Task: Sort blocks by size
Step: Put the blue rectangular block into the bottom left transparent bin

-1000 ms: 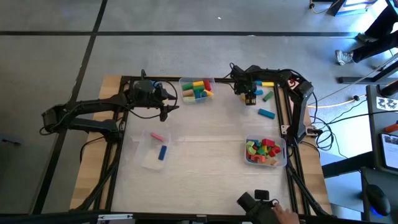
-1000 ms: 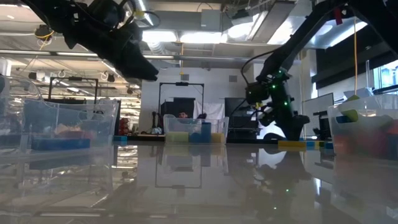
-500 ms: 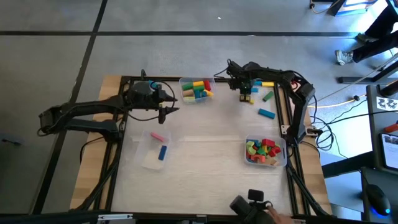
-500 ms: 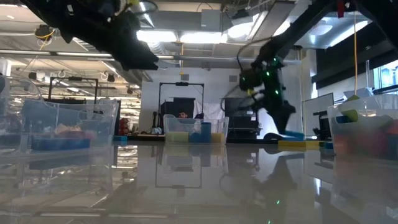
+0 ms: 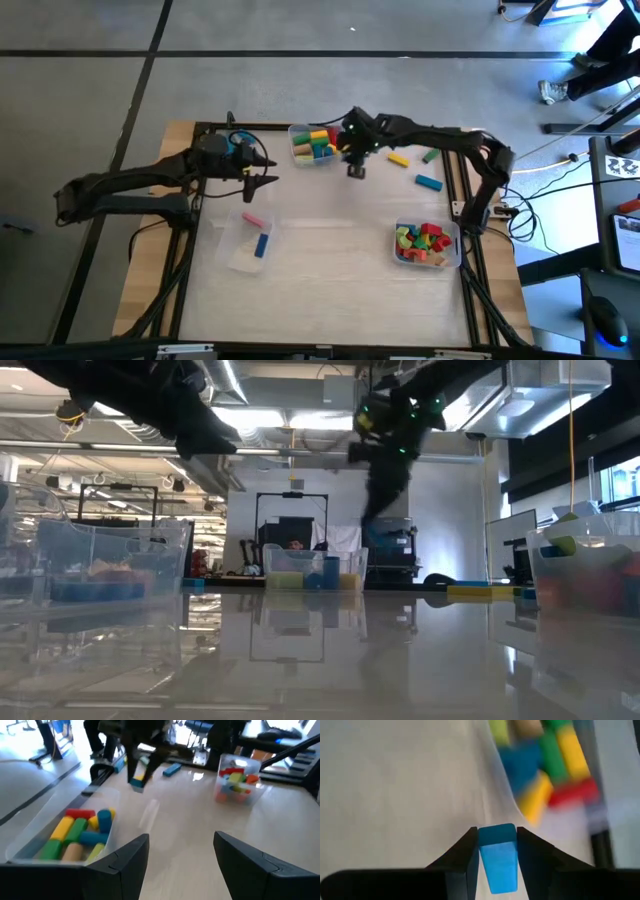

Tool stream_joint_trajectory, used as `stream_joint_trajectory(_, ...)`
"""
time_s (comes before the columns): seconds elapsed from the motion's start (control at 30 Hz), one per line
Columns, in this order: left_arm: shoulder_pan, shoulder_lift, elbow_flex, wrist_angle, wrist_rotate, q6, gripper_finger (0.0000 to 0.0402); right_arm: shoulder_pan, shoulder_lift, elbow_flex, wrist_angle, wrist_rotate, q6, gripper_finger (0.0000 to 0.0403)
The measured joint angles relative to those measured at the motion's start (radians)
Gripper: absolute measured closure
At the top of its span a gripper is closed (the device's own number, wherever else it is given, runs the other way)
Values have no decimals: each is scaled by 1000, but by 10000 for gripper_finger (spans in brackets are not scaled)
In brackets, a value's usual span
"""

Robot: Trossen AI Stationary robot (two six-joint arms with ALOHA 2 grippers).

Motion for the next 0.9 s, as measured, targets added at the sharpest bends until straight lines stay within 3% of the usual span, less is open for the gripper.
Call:
stream_joint_trajectory(0.3,0,-21,0,-76,-79,0,183,197,59,-18,383,-107,105,289)
stream_joint_trajectory(0.6,-25,-22,0,-139,-84,-72,183,334,144,-18,667,-125,110,288)
stream_joint_trajectory(0.9,-43,-22,0,-140,-84,-67,183,434,268,-17,1074,-126,188,288)
